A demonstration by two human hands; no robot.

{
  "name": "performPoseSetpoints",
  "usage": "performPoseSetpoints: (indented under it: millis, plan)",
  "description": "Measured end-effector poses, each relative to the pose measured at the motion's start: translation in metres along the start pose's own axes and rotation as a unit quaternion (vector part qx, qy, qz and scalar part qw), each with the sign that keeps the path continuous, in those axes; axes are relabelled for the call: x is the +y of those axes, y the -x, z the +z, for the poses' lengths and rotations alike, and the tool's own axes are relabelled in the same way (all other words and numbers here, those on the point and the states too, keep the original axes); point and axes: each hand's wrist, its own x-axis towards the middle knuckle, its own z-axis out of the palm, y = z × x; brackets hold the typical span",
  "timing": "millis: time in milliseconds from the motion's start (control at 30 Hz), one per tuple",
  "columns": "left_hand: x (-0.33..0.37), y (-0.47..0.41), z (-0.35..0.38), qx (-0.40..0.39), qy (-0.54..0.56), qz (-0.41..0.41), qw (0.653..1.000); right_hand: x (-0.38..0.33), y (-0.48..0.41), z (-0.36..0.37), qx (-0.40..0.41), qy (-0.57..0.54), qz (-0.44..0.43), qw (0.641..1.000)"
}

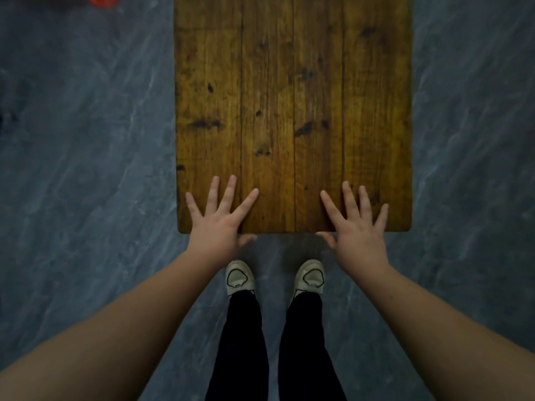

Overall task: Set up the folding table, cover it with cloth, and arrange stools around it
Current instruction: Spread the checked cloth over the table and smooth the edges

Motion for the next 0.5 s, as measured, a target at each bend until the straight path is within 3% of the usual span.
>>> performPoseSetpoints:
  millis: [500]
  plan:
    - [0.036, -0.077, -0.055, -0.002, 0.014, -0.037, 0.999, 0.049, -0.081, -0.061, -0.043, 0.008, 0.0, 0.999]
